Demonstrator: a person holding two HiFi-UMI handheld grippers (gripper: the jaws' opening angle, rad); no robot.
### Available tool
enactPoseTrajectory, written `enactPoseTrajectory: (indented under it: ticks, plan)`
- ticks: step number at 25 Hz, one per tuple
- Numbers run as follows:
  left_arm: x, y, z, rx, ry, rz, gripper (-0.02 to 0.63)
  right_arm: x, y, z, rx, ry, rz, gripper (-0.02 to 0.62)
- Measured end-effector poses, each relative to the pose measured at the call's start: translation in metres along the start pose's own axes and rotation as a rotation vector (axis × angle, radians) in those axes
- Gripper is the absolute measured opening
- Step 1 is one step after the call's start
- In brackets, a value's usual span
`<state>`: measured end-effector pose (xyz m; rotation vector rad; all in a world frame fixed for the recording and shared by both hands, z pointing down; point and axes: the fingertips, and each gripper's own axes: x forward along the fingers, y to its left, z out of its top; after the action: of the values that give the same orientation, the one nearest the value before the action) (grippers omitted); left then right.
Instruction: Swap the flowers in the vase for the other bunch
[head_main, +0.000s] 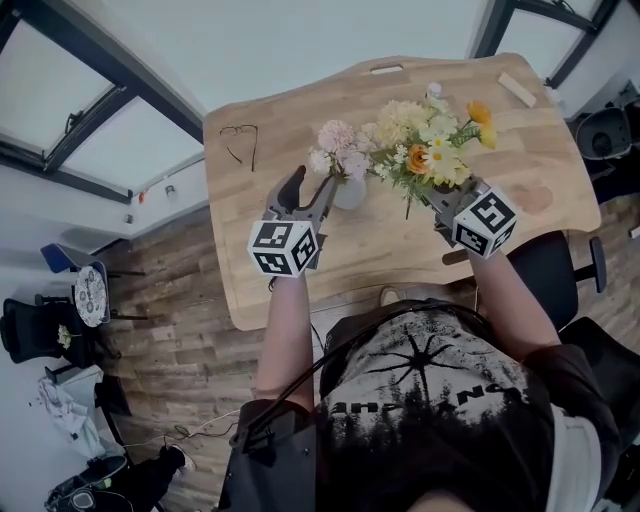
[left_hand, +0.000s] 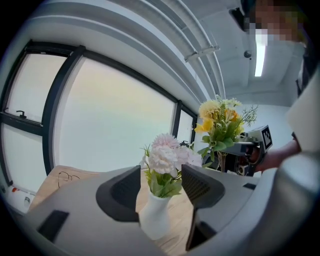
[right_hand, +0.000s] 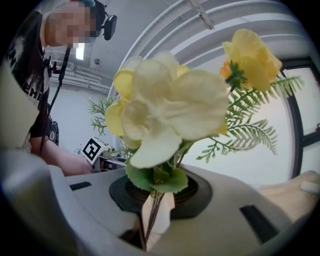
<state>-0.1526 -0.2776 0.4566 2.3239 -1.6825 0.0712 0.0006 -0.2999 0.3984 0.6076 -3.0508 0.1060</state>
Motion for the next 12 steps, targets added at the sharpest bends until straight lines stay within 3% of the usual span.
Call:
enactPoseTrajectory:
  ticks: [12]
  plan:
    - [0.020,0.008,-0.001,-0.007,0.029,-0.010,0.264,0.001,-0.002,-0.002,0.000,0.008,-0.015,0.081]
